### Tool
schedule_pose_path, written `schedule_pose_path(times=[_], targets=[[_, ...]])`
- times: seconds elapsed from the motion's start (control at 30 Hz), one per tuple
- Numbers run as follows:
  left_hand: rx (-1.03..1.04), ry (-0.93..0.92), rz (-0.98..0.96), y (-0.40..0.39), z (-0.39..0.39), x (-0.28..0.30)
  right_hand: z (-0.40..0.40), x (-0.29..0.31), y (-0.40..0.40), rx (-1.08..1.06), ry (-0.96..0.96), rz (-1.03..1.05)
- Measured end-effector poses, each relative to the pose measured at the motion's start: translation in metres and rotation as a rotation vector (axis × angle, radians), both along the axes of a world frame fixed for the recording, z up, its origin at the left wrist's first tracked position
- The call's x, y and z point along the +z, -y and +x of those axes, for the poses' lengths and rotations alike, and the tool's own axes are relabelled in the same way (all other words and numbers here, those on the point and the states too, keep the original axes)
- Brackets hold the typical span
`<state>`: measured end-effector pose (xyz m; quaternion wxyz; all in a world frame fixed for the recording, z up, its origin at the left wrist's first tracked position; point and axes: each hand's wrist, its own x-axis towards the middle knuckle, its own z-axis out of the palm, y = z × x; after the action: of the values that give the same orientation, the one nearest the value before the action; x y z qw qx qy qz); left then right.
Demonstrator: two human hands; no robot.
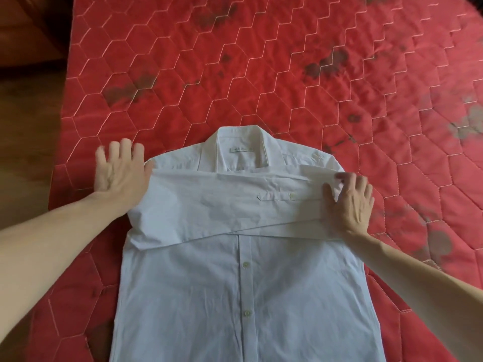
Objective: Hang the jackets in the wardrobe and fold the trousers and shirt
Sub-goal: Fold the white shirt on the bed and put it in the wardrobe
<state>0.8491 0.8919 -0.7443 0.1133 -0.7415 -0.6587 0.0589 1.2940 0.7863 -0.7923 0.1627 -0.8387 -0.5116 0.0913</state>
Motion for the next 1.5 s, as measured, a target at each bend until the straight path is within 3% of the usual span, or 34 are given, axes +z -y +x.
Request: schedule_pose_path(times=[0.1, 0.17, 0.23, 0.3, 0.47, 0.6, 0.7, 0.8, 0.9, 1.03, 1.13, 1.23, 1.4, 1.5], targets=[[0.419, 0.37, -0.066, 0.016, 0.011, -0.012, -0.013, -0.001, 0.005, 0.295, 0.134, 0.151], [0.7, 0.577, -0.127, 0.025, 0.016, -0.018, -0.022, -0.004, 0.003, 0.543, 0.149, 0.139], [0.841, 0.683, -0.185, 0.03, 0.016, -0.025, -0.031, -0.009, 0.0, 0.739, 0.162, 0.084], [0.777, 0.727, -0.181, 0.03, 0.012, -0.031, -0.036, -0.015, -0.003, 0.805, 0.17, -0.058], [0.586, 0.892, -0.073, 0.006, -0.009, -0.027, -0.033, -0.033, -0.015, 0.581, 0.158, -0.233], [0.842, 1.029, -0.191, 0.008, -0.016, -0.027, -0.03, -0.038, -0.015, 0.575, 0.154, -0.261], [0.879, 1.054, -0.229, 0.033, -0.023, -0.03, -0.033, -0.033, -0.017, 0.57, 0.15, -0.317], [0.746, 1.076, -0.217, 0.061, -0.03, -0.027, -0.042, -0.023, -0.018, 0.545, 0.177, -0.396], [0.534, 1.043, -0.25, 0.086, -0.034, -0.022, -0.061, -0.01, -0.01, 0.558, 0.176, -0.301], [0.271, 0.969, -0.331, 0.116, -0.037, -0.021, -0.129, 0.012, -0.007, 0.691, 0.007, -0.143], [0.16, 0.964, -0.391, 0.132, -0.035, -0.027, -0.201, 0.026, -0.029, 0.773, -0.196, -0.136], [0.086, 0.862, -0.321, 0.141, -0.03, -0.037, -0.275, 0.043, -0.061, 0.791, -0.377, -0.179], [0.187, 0.965, -0.185, 0.137, -0.03, -0.041, -0.35, 0.066, -0.119, 0.845, -0.36, -0.483], [0.283, 0.989, -0.118, 0.137, -0.036, -0.042, -0.364, 0.06, -0.136, 0.785, -0.393, -0.517]])
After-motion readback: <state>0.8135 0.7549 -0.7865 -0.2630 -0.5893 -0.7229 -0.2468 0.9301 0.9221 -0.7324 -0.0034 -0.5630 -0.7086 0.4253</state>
